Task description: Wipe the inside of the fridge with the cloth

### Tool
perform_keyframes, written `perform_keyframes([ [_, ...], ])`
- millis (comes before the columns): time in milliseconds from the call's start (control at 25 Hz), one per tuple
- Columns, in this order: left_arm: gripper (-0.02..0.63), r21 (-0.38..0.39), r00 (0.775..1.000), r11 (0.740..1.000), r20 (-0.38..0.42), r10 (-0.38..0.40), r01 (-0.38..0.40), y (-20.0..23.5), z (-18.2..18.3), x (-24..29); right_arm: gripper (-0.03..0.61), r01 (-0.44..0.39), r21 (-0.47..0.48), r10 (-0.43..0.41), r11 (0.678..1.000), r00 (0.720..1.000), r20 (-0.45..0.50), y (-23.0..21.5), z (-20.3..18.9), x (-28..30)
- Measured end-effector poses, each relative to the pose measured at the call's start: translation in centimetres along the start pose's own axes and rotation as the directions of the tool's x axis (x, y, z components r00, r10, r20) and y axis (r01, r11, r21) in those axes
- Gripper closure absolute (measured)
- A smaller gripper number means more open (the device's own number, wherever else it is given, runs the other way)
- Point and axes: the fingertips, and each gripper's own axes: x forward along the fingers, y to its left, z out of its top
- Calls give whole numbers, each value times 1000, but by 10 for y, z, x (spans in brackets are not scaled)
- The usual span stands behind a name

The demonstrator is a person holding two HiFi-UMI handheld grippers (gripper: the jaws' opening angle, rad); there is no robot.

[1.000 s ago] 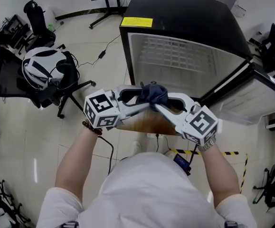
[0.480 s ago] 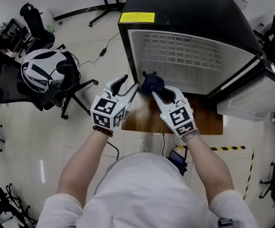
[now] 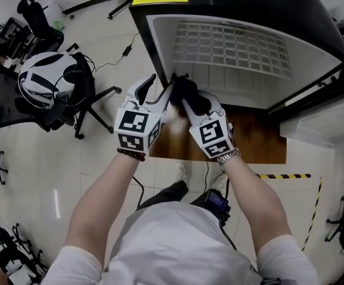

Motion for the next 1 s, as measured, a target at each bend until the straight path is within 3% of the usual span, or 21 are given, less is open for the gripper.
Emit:
perform_keyframes([
  [440, 422, 17, 999, 1000, 47, 26, -26, -1, -3, 8, 497, 5, -10, -5, 1000, 999, 41, 2, -21, 36],
  [880, 440, 5, 987, 992, 102, 127, -128, 2, -4, 11, 499, 31, -97, -26, 995, 998, 50, -6, -20, 52],
  [1000, 476, 11, 983, 987, 100, 157, -159, 5, -4, 11, 499, 44, -101, -39, 994, 998, 55, -13, -19, 56],
])
